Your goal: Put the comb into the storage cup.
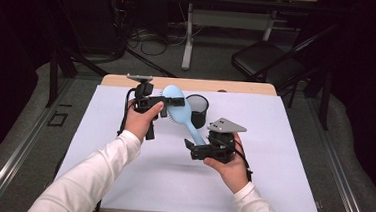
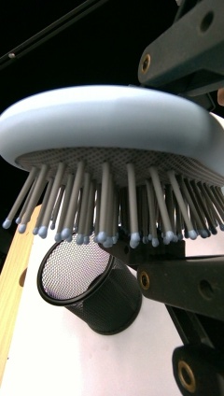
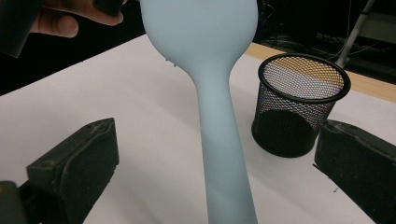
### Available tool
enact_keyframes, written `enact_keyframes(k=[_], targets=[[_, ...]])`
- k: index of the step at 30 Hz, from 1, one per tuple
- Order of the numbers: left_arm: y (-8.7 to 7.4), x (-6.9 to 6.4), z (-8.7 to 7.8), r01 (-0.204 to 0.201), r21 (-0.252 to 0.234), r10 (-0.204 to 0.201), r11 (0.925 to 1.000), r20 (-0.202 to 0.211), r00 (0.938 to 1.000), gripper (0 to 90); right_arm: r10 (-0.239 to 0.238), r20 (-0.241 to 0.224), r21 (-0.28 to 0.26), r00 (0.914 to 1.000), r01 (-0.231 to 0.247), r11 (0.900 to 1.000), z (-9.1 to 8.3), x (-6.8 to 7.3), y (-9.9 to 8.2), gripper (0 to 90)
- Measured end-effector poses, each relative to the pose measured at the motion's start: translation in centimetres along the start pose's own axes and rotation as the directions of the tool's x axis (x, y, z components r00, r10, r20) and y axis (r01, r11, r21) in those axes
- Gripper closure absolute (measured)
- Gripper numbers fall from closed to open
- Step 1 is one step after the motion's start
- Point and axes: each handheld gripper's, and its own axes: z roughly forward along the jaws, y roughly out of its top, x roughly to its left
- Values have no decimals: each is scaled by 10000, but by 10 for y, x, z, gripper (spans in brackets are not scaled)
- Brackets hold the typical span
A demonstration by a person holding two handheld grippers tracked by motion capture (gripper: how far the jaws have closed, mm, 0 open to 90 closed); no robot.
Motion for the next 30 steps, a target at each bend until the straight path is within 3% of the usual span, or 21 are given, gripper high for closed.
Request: enact_keyframes(k=[6,10,30], targets=[[3,2,0,74,-61,-73,10000,7,10000,480,-143,170,-9,9998,143,9999,-1,1,0,0],[6,1,-2,-143,-115,142,9998,-101,9998,481,-79,166,28,9998,78,10000,-2,0,0,0],[21,-1,-5,-360,-604,336,9975,-397,9986,480,170,195,-105,9997,-168,9998,-6,-6,1,0]])
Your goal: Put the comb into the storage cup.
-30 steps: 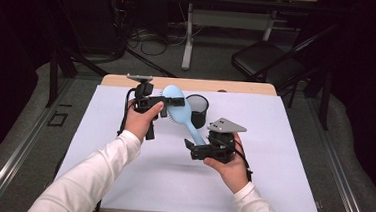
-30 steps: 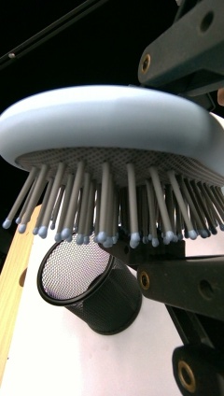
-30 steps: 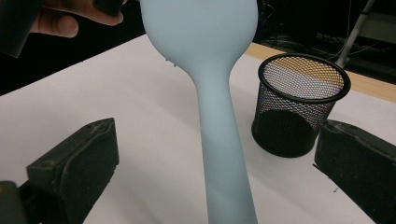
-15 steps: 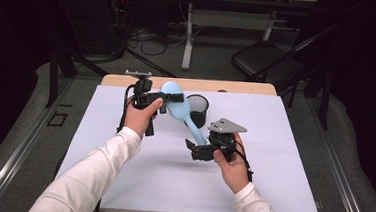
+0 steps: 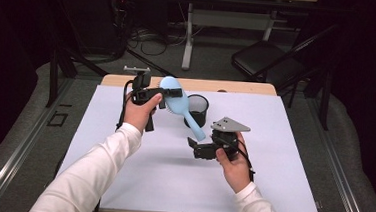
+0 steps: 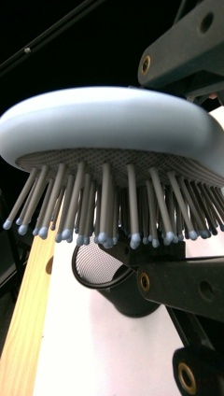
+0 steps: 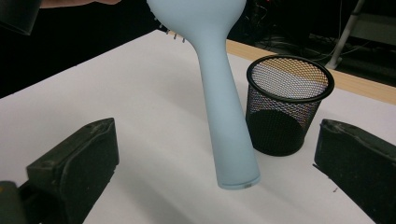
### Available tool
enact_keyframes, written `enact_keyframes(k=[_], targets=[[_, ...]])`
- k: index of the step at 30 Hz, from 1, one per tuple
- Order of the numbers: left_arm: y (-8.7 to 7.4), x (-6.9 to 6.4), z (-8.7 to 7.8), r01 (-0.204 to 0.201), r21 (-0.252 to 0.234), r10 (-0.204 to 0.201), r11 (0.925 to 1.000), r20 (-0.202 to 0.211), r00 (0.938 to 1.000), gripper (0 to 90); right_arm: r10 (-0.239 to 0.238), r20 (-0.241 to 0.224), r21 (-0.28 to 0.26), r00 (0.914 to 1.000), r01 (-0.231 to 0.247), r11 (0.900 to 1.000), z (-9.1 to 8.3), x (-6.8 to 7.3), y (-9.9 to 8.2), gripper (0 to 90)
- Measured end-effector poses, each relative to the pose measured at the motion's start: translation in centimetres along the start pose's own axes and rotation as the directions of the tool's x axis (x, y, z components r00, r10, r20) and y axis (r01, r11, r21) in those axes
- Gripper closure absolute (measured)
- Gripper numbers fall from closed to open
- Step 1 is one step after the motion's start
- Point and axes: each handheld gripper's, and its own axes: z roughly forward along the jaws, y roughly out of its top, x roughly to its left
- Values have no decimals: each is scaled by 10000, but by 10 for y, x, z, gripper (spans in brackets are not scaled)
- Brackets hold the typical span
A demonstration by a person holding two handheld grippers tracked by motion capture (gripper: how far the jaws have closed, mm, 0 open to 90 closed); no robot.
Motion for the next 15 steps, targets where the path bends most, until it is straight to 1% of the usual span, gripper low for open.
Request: enact_keyframes(k=[5,9,12,15], targets=[[3,0,-1,75,-111,-75,9999,17,10000,480,35,7,-40,10000,-35,10000,-1,-2,0,0],[5,0,-1,42,-112,-43,9999,-58,10000,480,68,47,-76,10000,-68,9999,-2,-3,0,0],[6,2,0,-22,-202,21,9998,-63,10000,479,69,57,-96,10000,-68,9999,-2,-4,0,0],[8,3,0,102,-291,-104,9995,-70,9999,479,129,69,-110,9999,-128,9999,-3,-5,0,0]])
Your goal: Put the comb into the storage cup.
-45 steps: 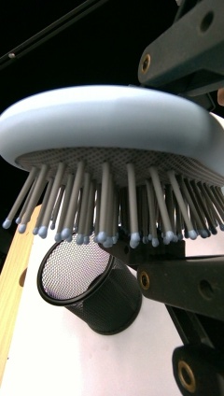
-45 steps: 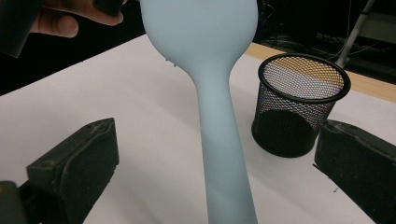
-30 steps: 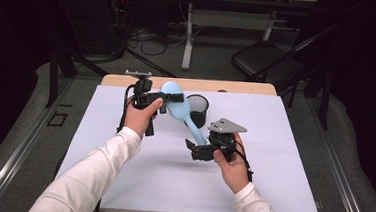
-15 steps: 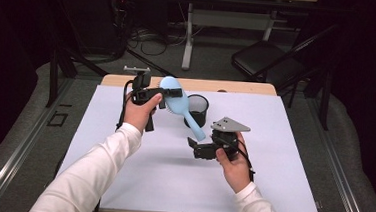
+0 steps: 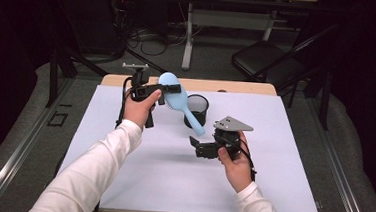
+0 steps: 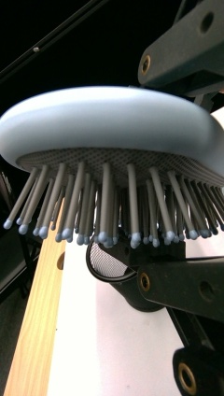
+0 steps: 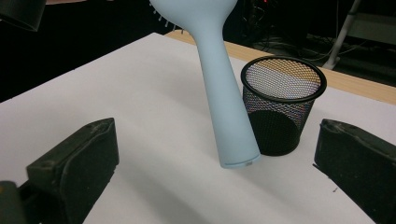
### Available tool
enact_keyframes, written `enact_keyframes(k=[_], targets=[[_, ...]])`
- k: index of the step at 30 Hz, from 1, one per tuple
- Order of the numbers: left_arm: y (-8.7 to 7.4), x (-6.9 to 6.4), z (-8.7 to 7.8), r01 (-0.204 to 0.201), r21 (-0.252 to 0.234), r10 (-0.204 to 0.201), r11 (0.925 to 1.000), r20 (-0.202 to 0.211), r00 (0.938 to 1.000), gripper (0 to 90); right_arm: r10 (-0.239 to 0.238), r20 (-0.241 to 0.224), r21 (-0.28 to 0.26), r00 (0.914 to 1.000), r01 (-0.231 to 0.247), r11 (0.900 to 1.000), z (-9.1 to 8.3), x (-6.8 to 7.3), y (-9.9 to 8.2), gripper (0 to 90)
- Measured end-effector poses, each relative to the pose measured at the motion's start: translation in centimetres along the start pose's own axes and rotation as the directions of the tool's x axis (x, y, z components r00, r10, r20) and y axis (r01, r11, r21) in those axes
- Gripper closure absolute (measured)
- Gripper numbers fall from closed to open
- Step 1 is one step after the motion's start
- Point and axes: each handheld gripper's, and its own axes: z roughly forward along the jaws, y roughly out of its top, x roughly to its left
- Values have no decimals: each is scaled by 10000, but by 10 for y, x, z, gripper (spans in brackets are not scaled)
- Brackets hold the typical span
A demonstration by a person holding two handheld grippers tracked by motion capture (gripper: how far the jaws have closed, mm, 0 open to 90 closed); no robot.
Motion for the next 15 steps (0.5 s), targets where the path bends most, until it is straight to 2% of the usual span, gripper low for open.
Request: enact_keyframes(k=[6,9,15], targets=[[5,2,-1,-37,-181,34,9998,-154,9999,479,-12,11,0,10000,12,10000,-1,0,0,0],[8,2,-1,-189,-302,181,9994,-258,9995,479,-20,4,7,10000,20,10000,-1,0,0,0],[11,2,0,-149,-384,140,9992,-238,9996,479,-21,16,11,10000,21,10000,-1,0,0,0]])
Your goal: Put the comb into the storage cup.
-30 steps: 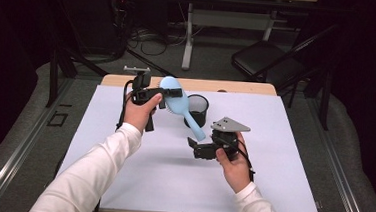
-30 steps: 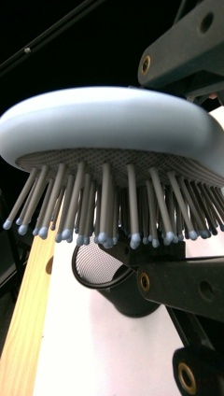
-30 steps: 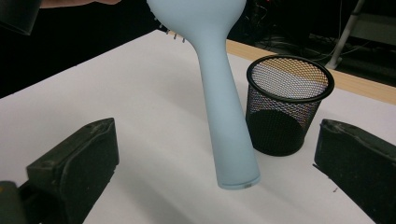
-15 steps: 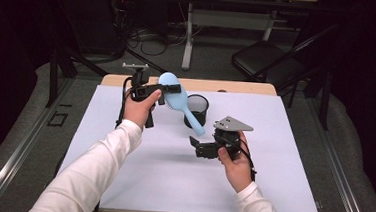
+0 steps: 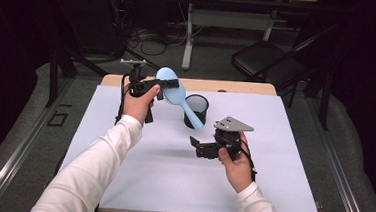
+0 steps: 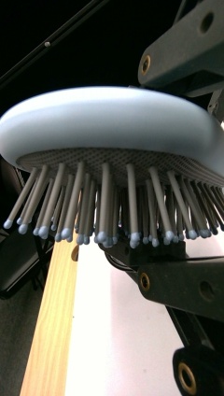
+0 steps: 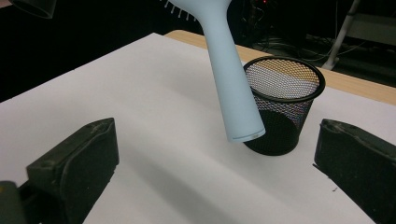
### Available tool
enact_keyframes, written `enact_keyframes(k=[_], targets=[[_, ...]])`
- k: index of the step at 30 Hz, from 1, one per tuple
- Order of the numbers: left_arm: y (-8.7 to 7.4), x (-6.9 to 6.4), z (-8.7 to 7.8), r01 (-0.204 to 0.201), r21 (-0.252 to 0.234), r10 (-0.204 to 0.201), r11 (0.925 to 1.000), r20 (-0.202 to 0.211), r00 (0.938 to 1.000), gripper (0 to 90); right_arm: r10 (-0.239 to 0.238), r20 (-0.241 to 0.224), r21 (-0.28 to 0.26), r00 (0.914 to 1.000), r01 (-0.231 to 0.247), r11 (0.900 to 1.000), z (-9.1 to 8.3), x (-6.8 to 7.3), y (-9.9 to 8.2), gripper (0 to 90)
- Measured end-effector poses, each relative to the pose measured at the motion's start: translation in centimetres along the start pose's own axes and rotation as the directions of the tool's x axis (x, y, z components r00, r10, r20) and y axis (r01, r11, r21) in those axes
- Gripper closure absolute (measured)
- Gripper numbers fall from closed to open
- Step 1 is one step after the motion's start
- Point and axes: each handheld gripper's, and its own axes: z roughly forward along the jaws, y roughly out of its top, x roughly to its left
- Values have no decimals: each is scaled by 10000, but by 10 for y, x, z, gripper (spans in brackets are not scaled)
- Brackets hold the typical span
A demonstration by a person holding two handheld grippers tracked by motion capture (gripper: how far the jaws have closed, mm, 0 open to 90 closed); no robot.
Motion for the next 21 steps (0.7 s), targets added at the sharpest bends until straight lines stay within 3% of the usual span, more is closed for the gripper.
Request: enact_keyframes(k=[6,21], targets=[[1,3,3,181,-52,-181,9998,-8,9998,479,-22,-8,10,10000,22,10000,-1,0,-1,0],[6,7,7,193,-278,-195,9994,-69,9998,479,36,126,61,9999,-37,10000,-4,-1,-3,0]])
